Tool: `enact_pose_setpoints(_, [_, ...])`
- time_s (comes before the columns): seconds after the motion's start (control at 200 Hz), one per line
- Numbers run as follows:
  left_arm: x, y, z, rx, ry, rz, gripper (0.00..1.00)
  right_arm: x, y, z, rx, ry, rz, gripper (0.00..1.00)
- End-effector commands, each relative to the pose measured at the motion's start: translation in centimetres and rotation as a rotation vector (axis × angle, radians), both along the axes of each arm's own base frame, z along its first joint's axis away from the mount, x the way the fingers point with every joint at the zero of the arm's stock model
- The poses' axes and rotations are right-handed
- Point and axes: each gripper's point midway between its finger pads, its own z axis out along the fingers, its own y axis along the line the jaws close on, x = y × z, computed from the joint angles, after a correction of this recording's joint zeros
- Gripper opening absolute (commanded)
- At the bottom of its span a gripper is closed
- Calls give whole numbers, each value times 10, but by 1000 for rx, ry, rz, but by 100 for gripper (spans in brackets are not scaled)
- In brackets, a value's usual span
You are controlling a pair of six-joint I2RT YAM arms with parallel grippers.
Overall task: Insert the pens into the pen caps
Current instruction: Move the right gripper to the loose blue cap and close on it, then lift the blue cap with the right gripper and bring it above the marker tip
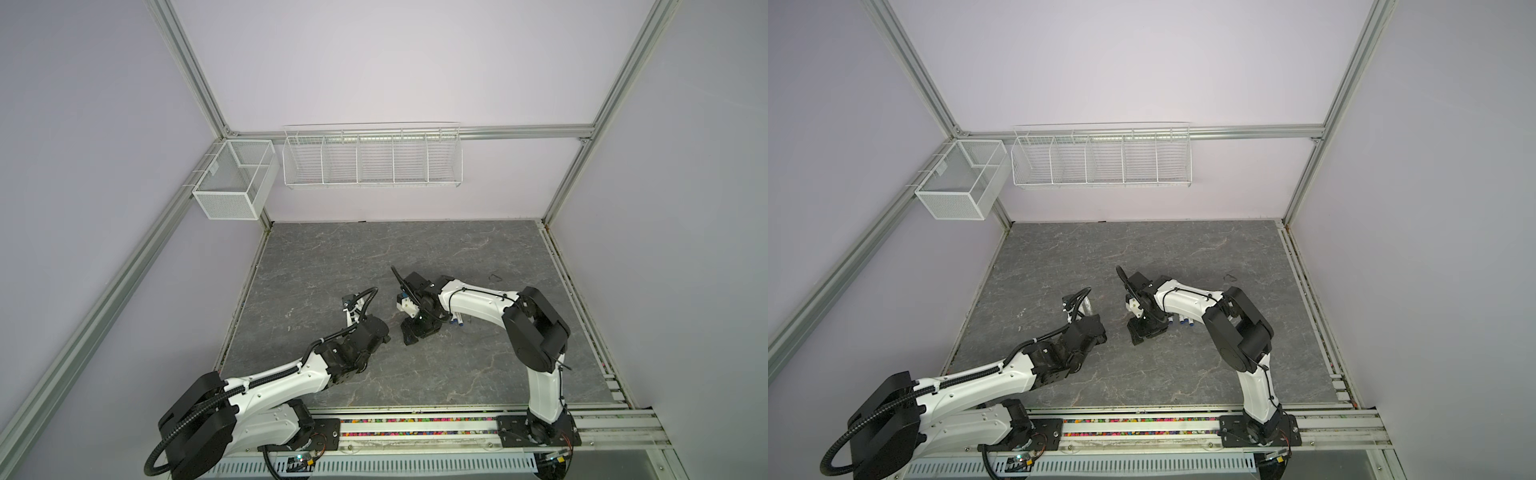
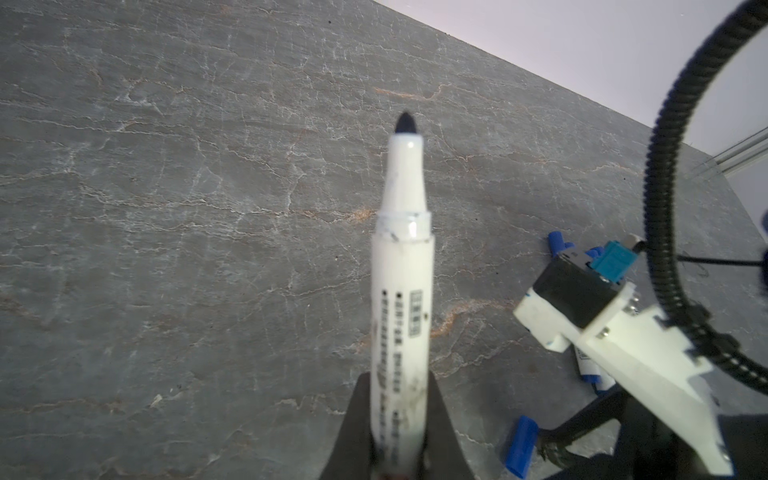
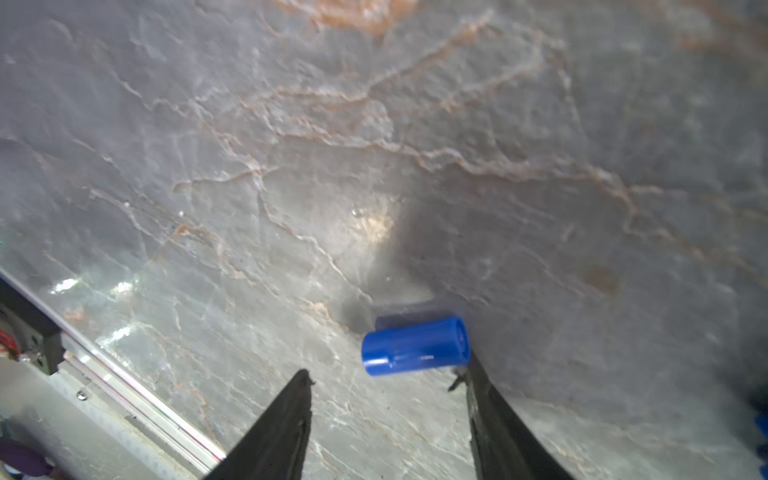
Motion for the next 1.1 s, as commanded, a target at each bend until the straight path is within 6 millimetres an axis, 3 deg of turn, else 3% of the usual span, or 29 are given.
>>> enact_pose_setpoints(0.0, [-1, 10, -2, 1, -7, 35, 0, 0, -1, -13, -68, -9, 37, 61])
enact_pose_setpoints(0.24, [-3, 12, 0, -5, -13, 30, 0, 18, 2, -22, -131, -46, -1, 55])
enact_pose_setpoints(0.54, [-3, 6, 4, -19, -23, -3, 0, 26, 1, -31, -176, -64, -11, 31])
enact_pose_setpoints(0.75, [-1, -16, 6, -9, -11, -105, 0, 29, 4, -26, -130, -57, -29, 13])
enact_pose_setpoints(0.875, [-4, -40, 6, 10, 18, -238, 0, 45, 5, 10, 11, -113, -107, 9])
enact_pose_setpoints(1.095, [-29, -98, 17, -54, -3, -604, 0, 70, -13, 116, 458, -248, -301, 8])
